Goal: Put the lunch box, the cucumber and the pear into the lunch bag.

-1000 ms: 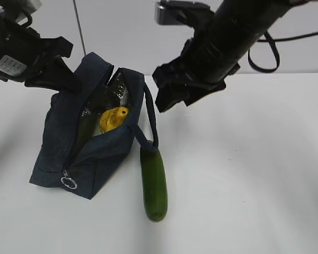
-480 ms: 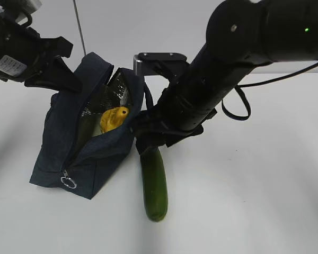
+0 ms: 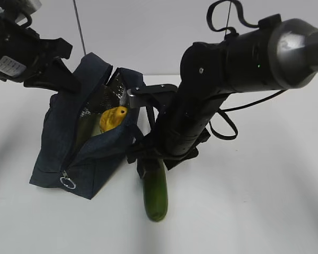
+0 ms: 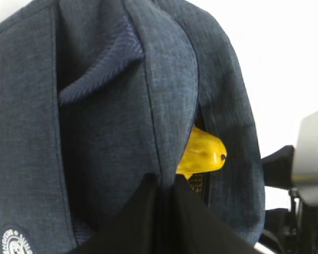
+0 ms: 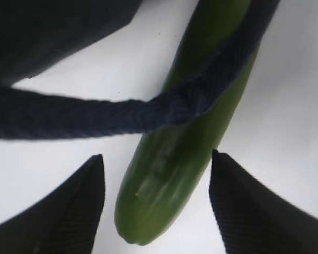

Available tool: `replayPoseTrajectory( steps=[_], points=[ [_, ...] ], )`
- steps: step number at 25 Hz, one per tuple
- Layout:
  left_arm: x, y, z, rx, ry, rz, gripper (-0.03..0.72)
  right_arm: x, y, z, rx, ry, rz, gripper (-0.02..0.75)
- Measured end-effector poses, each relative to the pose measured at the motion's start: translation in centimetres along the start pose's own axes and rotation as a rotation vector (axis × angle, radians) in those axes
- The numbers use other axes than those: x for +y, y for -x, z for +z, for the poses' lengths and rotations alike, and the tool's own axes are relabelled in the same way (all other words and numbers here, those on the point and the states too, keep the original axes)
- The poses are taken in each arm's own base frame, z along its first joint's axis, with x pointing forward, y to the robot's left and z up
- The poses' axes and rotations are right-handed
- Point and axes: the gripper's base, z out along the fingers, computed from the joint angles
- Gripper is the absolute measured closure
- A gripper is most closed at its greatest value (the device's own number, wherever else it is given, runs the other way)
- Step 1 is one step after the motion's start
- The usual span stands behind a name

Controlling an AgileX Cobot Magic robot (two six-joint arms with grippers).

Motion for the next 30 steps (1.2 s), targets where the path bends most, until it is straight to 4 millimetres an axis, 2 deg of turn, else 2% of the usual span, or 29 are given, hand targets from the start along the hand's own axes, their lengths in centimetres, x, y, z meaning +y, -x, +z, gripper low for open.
replayPoseTrajectory(
  steps=[13, 23, 30],
  points=[
    [0.0, 0.0, 0.0, 0.001, 0.003, 0.002, 0.688, -0.8, -0.5, 2.6, 0.049, -0.099, -0.008, 0.25],
    [0.0, 0.0, 0.0, 0.003, 0.005, 0.005, 0.688, -0.5, -0.2, 2.9, 0.011, -0.095, -0.017, 0.25],
    [0.0, -0.1, 0.0, 0.009, 0.003, 0.005, 0.688, -1.1, -0.6, 3.8, 0.051, -0.146, -0.028, 0.249]
  ],
)
